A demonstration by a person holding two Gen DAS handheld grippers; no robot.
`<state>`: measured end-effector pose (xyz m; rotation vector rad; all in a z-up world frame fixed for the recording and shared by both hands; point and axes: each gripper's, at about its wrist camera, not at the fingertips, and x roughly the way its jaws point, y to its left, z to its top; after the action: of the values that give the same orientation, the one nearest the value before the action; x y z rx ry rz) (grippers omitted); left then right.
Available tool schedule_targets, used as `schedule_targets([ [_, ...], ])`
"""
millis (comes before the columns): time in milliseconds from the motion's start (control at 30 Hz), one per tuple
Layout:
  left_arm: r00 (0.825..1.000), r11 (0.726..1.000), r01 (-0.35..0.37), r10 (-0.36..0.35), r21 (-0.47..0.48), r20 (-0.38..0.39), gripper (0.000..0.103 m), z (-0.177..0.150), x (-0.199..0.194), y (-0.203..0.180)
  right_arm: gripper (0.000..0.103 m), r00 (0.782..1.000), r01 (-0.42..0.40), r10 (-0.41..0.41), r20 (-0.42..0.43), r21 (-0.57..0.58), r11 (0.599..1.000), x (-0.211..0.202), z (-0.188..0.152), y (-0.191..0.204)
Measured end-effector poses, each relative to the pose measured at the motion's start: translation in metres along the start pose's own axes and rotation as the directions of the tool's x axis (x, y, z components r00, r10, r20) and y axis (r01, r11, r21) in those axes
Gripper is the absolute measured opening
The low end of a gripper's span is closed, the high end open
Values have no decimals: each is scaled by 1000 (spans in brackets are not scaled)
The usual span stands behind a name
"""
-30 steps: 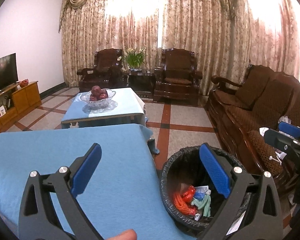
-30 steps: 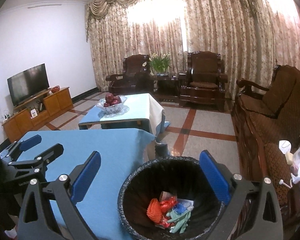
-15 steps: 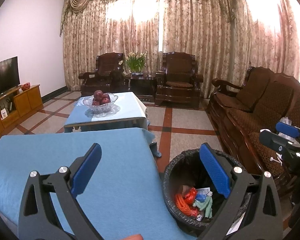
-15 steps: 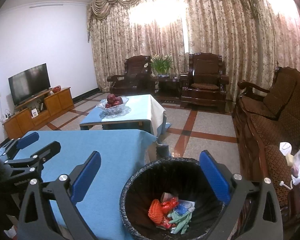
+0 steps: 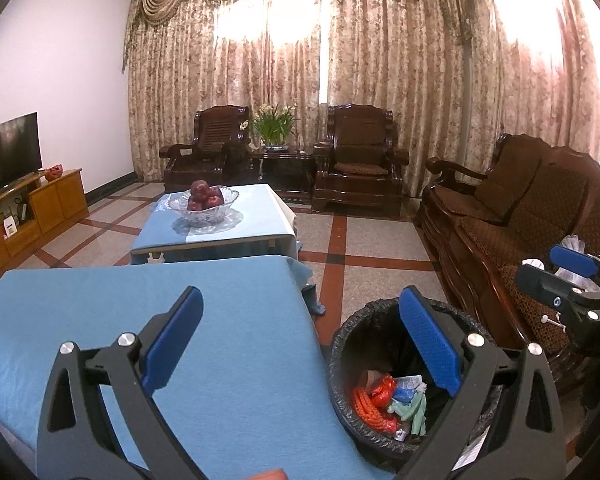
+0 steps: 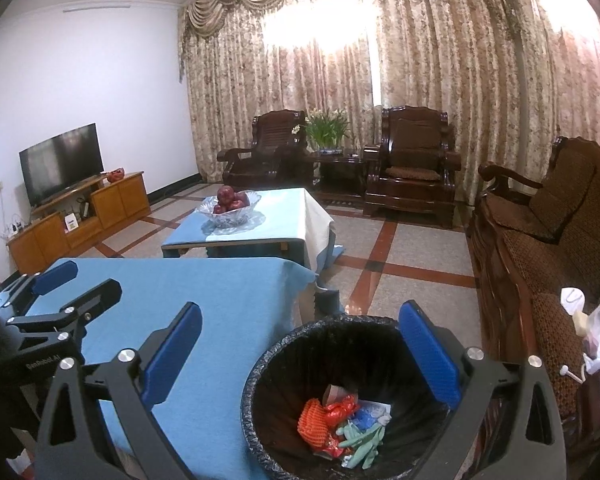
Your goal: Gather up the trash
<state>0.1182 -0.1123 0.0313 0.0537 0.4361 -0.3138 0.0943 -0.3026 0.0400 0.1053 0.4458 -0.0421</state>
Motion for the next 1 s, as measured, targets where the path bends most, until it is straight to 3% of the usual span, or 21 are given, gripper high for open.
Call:
schedule_targets([
  [1000, 1000, 1000, -1, 1, -3, 2, 96, -1, 0, 6, 97, 1000, -1, 1, -3, -5, 1000, 1, 0, 8],
])
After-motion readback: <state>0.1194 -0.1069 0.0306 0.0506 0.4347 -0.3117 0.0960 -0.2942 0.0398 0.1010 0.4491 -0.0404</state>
